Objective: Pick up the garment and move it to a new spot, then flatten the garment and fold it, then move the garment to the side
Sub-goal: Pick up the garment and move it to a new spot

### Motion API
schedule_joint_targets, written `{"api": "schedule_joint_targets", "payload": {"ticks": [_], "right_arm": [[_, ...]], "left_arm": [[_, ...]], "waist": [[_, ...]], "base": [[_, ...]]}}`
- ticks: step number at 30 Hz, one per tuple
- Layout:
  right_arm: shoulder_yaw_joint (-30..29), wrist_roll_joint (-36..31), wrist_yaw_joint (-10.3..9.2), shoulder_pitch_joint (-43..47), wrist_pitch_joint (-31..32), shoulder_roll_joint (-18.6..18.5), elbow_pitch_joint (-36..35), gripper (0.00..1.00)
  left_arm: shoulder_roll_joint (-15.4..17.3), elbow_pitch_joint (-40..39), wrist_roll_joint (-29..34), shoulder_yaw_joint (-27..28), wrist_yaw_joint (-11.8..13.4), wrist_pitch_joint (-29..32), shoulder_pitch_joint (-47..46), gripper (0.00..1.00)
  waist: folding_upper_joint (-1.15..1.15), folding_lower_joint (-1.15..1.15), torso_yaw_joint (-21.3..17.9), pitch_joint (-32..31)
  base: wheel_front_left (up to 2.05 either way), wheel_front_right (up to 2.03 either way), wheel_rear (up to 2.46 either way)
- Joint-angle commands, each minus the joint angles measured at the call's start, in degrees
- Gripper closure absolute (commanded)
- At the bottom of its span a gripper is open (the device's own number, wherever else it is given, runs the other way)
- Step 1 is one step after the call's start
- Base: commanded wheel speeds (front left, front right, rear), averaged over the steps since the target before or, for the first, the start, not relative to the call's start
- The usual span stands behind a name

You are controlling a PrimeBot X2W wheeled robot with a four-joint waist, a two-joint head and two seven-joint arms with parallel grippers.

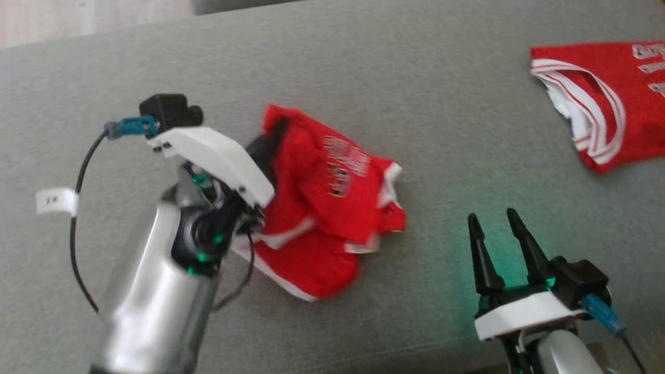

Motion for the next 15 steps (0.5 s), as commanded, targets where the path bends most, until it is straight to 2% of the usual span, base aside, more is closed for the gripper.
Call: {"api": "schedule_joint_targets", "payload": {"ticks": [1,4,5,6,7,8,12,15], "right_arm": [[1.9,0.6,0.39,-2.3,-0.7,-0.3,-1.1,0.00],[2.3,1.0,0.39,-3.1,-0.8,-0.3,-0.5,0.00],[2.4,1.1,0.39,-3.2,-0.8,-0.3,-0.3,0.00],[2.4,1.3,0.39,-3.3,-0.8,-0.3,-0.3,0.00],[2.5,1.4,0.39,-3.4,-0.8,-0.3,-0.3,0.00],[2.4,1.5,0.39,-3.3,-0.8,-0.3,-0.3,0.00],[1.7,1.3,0.39,-2.4,-0.8,-0.3,-0.3,0.00],[0.9,0.7,0.39,-1.7,-0.8,-0.3,-0.5,0.00]], "left_arm": [[1.2,3.5,2.6,2.2,-0.5,-2.7,-6.4,1.00],[2.2,14.2,6.6,2.6,-1.6,-8.9,-11.0,1.00],[2.5,17.3,7.8,2.7,-1.9,-11.2,-12.4,0.94],[2.8,20.0,9.0,2.8,-2.4,-13.8,-13.7,0.63],[3.0,22.6,9.9,2.9,-2.6,-15.9,-14.6,0.28],[3.1,24.8,10.8,2.7,-3.0,-17.9,-15.5,0.00],[3.5,30.3,14.2,1.5,-3.9,-25.3,-16.7,0.00],[3.7,30.6,17.0,0.1,-4.1,-31.4,-15.2,0.00]], "waist": [[0.00,0.00,-2.1,1.3],[0.00,0.00,-3.5,1.8],[0.00,0.00,-3.8,1.9],[0.00,0.00,-4.1,1.9],[0.00,0.00,-4.3,1.9],[0.00,0.00,-4.4,1.9],[0.00,0.00,-3.8,0.8],[0.00,0.00,-2.8,-0.6]], "base": [[0.00,0.00,0.00],[0.00,0.00,0.00],[0.00,0.00,0.00],[0.00,0.00,0.00],[0.00,0.00,0.00],[0.00,0.00,0.00],[0.00,0.00,0.00],[0.00,0.00,0.00]]}}
